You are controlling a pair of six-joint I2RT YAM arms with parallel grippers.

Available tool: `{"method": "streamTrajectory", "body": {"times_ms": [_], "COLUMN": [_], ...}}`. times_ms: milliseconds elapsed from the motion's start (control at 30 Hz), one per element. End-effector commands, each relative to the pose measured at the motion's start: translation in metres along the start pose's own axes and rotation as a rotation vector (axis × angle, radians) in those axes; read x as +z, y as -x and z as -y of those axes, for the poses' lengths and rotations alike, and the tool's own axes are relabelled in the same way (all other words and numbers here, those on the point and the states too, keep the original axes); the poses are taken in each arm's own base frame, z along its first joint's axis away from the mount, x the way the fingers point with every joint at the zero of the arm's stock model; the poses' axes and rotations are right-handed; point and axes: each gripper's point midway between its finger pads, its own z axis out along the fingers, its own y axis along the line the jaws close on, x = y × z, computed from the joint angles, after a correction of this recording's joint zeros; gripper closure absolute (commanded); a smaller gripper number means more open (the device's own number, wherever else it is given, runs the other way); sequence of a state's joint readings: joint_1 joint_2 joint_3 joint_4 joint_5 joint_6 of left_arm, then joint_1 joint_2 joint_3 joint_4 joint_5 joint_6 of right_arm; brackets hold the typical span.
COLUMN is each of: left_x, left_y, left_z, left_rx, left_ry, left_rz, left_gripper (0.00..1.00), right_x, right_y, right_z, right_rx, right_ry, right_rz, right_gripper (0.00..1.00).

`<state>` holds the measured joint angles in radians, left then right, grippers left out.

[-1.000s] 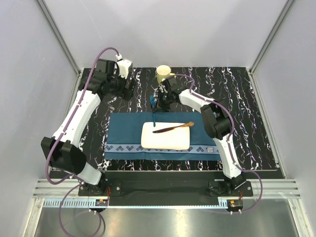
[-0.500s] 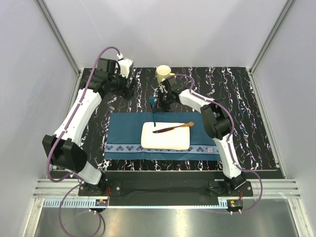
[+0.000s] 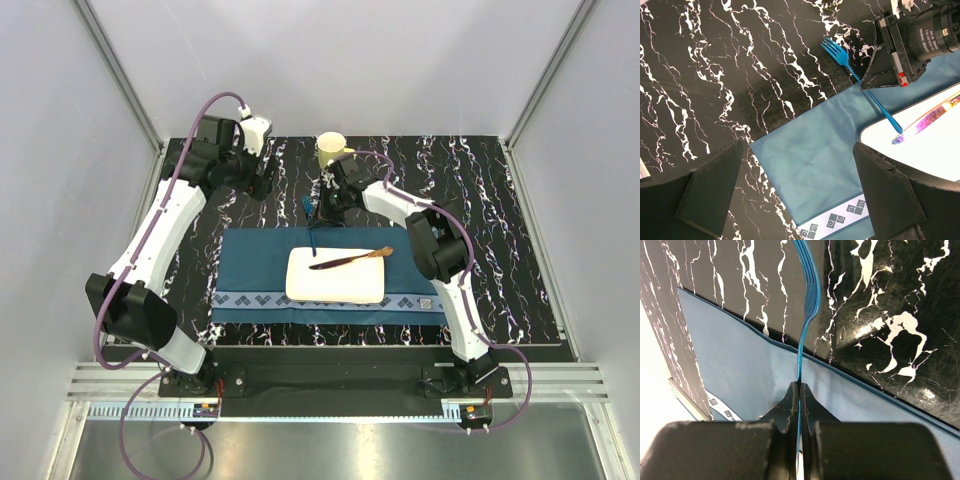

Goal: Set the dinner table for one person
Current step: Place the fork at the center of the board.

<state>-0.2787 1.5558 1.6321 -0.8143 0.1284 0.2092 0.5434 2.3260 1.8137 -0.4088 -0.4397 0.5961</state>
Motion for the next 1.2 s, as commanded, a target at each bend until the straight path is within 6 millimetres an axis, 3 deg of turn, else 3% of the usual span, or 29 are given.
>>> {"method": "streamTrajectory", "body": {"times_ms": [0,400,567,700,833,933,1167], "left_x": [-0.008,-0.008,-0.005,-0.004,-0.005,-0.005,-0.002], "left_y": [0.027,0.031,0.031,0.032,0.033,0.035,0.031], "left_z": [-0.004,-0.002,-0.001,-0.001,-0.001,-0.001,0.001], "left_rx": [0.024,0.037,0.035,0.038,0.042,0.039,0.041], "left_ry": [0.026,0.024,0.018,0.019,0.020,0.021,0.012], "left_rz": [0.081,0.087,0.084,0.083,0.086,0.091,0.077], "left_gripper": [0.01,0.01,0.01,0.01,0.01,0.01,0.01], "right_x": [0.002,0.010,0.008,0.008,0.006,0.006,0.004], "right_y": [-0.001,-0.011,-0.011,-0.010,-0.008,-0.008,-0.004], "right_z": [-0.005,0.004,0.002,0.001,-0.002,-0.001,0.001], "right_rx": [-0.011,0.022,0.019,0.017,0.014,0.015,0.015], "right_ry": [0.025,0.015,0.022,0.023,0.027,0.026,0.006], "right_rz": [-0.011,-0.042,-0.043,-0.039,-0.034,-0.035,-0.017], "right_gripper": [1.00,1.00,0.89,0.69,0.61,0.55,0.53]}}
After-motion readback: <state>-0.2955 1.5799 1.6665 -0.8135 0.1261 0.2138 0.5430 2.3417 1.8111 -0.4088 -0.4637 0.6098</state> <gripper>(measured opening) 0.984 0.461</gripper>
